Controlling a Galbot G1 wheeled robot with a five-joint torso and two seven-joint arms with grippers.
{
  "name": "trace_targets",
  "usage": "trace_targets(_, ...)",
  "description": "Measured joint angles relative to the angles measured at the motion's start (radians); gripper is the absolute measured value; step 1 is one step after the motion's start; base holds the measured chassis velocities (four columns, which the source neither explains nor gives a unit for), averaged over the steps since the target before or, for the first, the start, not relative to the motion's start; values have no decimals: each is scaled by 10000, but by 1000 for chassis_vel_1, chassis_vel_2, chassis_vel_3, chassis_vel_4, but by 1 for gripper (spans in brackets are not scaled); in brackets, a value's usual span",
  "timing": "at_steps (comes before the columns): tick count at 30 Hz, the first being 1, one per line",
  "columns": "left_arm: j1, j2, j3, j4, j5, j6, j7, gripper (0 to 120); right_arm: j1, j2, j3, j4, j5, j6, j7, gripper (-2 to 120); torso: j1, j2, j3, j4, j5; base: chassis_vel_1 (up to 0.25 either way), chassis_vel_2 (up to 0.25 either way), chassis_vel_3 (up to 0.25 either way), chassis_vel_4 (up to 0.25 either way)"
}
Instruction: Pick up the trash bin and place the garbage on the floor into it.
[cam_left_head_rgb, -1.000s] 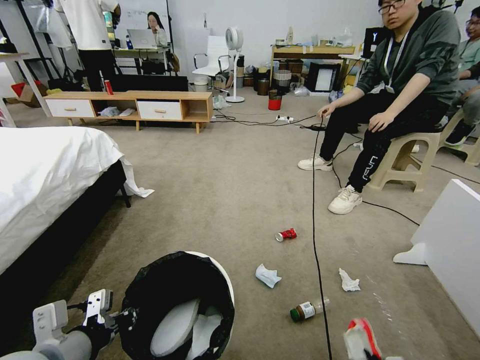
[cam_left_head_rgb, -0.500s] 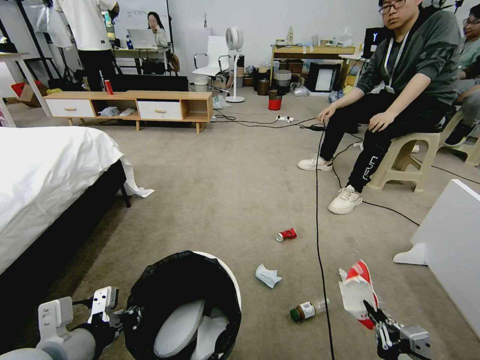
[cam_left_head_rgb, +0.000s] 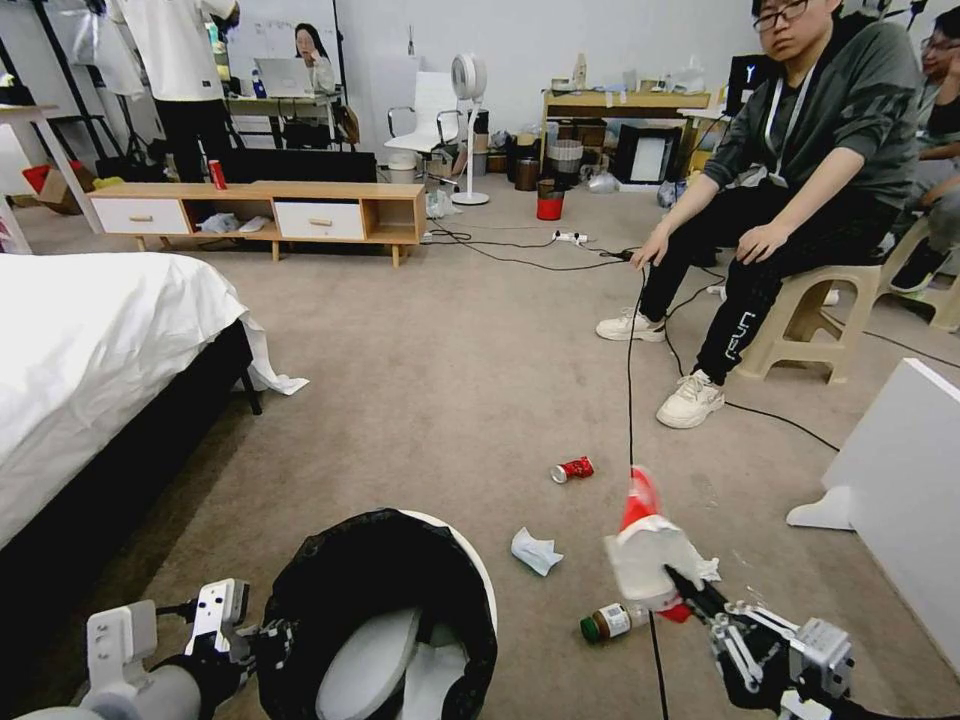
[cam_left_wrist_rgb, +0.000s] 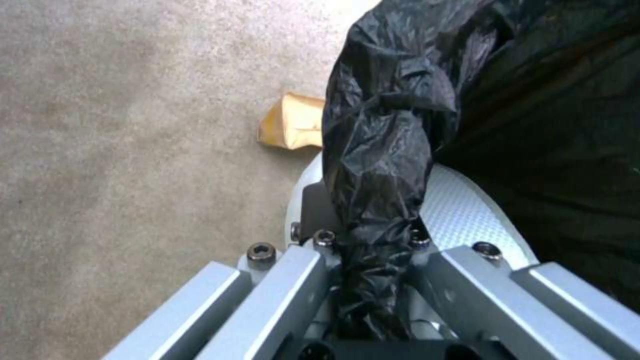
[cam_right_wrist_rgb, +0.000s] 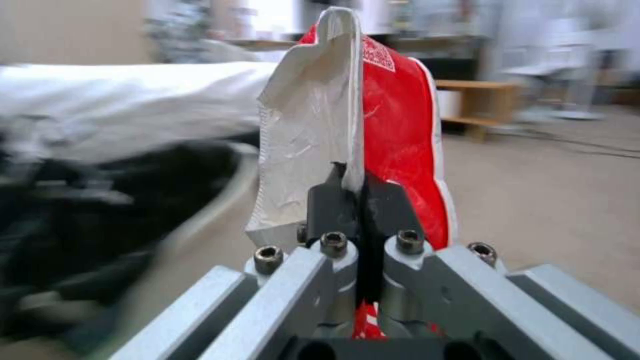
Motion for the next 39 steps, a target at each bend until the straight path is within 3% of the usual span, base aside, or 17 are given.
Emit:
trace_targets(6, 61, -77, 103, -115, 145, 0, -46, 1, 354, -953, 102, -167, 1386, -262, -1716, 0, 0, 0, 0, 1, 0, 0, 0, 0, 0)
trace_targets(12, 83, -142, 252, -81, 262, 0, -49, 1, 300, -1534, 296, -42, 1906, -461, -2582, 0, 0, 0, 0, 0, -1, 0, 0, 0, 0)
trace_targets(28, -29, -71, 579, 219, 676, -4, 65, 1, 532, -2951, 1089, 142, 3288, -679, -2953, 0, 0, 0, 0, 1, -1, 0, 0, 0, 0)
trace_targets(39, -156, 7, 640, 274, 781, -6, 158, 1, 530, -3426, 1294, 118, 3669, -855, -3245, 0, 0, 0, 0, 0, -2, 0, 0, 0, 0)
